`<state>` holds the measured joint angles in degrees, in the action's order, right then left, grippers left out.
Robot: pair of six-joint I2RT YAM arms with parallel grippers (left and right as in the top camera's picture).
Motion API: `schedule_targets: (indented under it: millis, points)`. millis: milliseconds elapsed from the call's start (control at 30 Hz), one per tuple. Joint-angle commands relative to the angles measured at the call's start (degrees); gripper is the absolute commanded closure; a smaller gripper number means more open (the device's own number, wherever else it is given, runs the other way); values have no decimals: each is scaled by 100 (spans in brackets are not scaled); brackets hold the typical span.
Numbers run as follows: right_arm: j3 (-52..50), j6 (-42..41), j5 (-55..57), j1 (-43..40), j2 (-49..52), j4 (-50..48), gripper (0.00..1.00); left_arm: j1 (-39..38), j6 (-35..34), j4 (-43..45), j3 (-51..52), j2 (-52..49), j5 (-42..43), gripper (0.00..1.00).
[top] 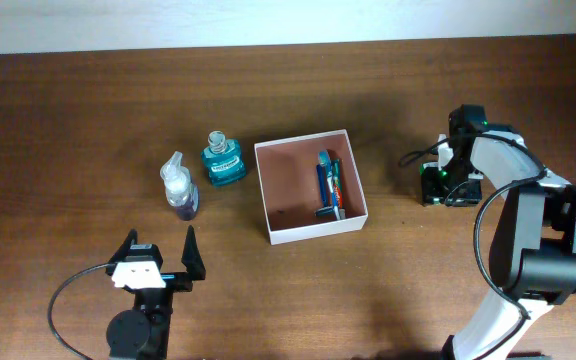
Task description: Pack container
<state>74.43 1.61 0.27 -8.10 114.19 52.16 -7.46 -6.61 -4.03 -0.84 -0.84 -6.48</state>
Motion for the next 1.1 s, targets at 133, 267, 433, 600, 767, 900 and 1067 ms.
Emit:
schedule_targets:
  millis: [133,267,433,600,767,900,1067]
  points:
    - [-116,-17,42,-15,149,-168,41,28,92,9,33,50,-85,1]
    - [-116,-17,46,-17,149,-291,17,28,92,9,33,50,-85,0]
    - [-116,-17,44,-22,149,-361,25,28,92,9,33,50,-85,1]
    - [-116,-17,44,-22,149,-361,49,28,92,9,33,50,-85,1]
    - [-116,-17,44,-22,149,-396,60,28,92,11,33,50,-85,1]
    - [-101,-20,42,-20,146,-310,81,28,92,9,33,50,-85,1]
    - [92,-20,44,-20,129,11,86,28,92,9,33,50,-85,1]
